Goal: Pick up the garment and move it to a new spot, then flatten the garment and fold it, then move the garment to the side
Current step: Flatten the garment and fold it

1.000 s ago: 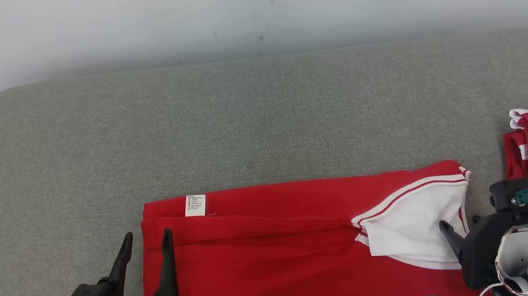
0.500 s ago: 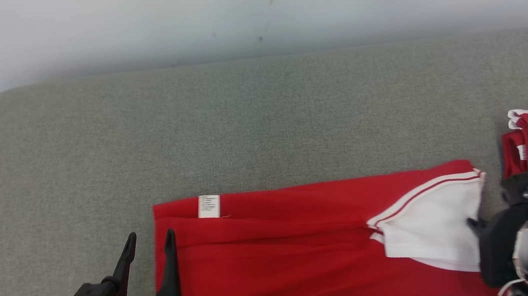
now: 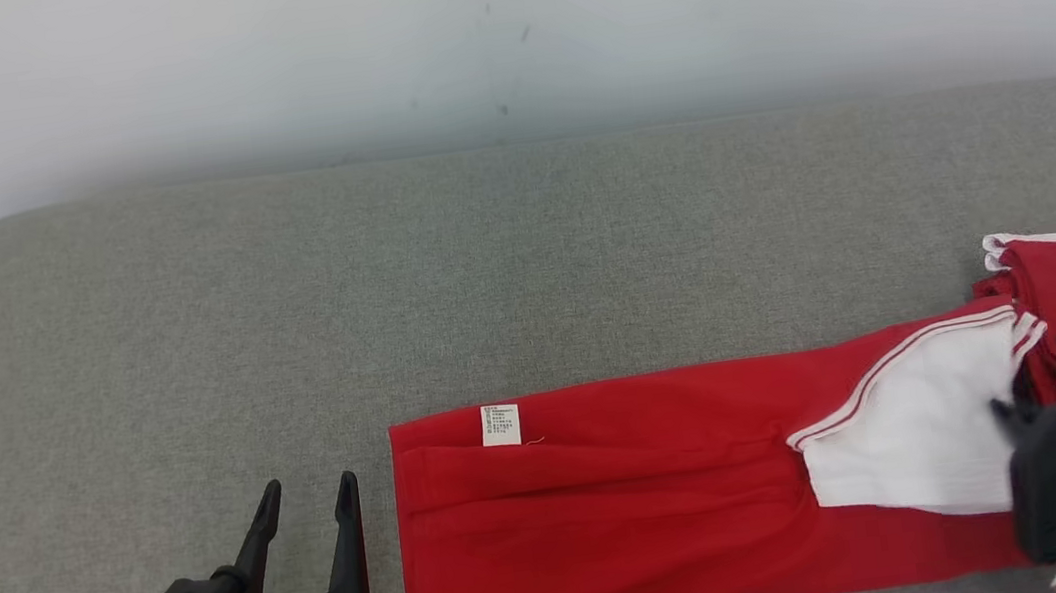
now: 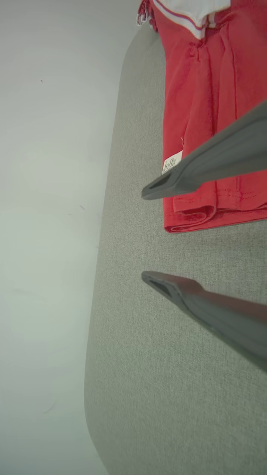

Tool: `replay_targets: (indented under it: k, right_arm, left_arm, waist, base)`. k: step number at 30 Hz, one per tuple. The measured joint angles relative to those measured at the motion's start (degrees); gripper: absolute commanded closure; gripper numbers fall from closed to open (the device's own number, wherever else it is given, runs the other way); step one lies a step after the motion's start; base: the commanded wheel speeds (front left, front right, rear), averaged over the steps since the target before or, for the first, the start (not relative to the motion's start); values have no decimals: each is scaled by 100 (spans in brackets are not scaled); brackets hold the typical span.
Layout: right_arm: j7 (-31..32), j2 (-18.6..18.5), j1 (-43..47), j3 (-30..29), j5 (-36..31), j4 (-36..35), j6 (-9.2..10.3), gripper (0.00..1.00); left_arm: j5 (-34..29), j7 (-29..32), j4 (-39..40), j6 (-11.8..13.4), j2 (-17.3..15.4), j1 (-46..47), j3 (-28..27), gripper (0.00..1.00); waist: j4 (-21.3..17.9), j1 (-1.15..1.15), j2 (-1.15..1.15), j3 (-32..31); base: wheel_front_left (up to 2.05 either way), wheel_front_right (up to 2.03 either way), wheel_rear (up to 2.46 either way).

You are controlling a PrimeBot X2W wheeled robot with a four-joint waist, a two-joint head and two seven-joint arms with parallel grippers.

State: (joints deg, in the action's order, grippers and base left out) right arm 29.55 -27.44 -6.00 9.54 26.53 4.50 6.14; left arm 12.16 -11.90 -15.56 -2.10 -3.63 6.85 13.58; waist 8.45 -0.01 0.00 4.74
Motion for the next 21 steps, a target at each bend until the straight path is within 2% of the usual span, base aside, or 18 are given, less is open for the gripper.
replay_targets:
  k: [3,4,9,14,17,21]
  right_arm:
    - [114,83,-8,261,-53,-198,-2,100]
    - [233,215,-49,533,-73,-392,-30,100]
    - [534,543,-531,1114,-197,-619,-242,100]
    - [795,758,-850,1452,-221,-599,-345,100]
    - [993,1103,-1195,1798,-244,-460,-479,100]
    - [1210,1486,-1599,2041,-243,-165,-522,100]
  left_arm:
    - [1,-4,-19,-1,1,-24,12,0]
    - [5,-4,-20,-2,3,-46,27,0]
    - [33,-3,-47,-51,7,-46,85,0]
    - [42,-2,-78,-94,23,-29,158,0]
    - [48,-3,-85,-93,18,-31,116,0]
    - [51,-3,-113,-93,24,-24,156,0]
  waist:
    - [-3,0,0,-34]
    - [-1,0,0,-57]
    - [28,0,0,-60]
    - [103,0,0,-70]
    - [151,0,0,-72]
    - [218,1,0,-67]
  base:
    - [0,0,0]
    - [0,0,0]
    - [0,0,0]
    - [0,0,0]
    - [0,0,0]
    - [0,0,0]
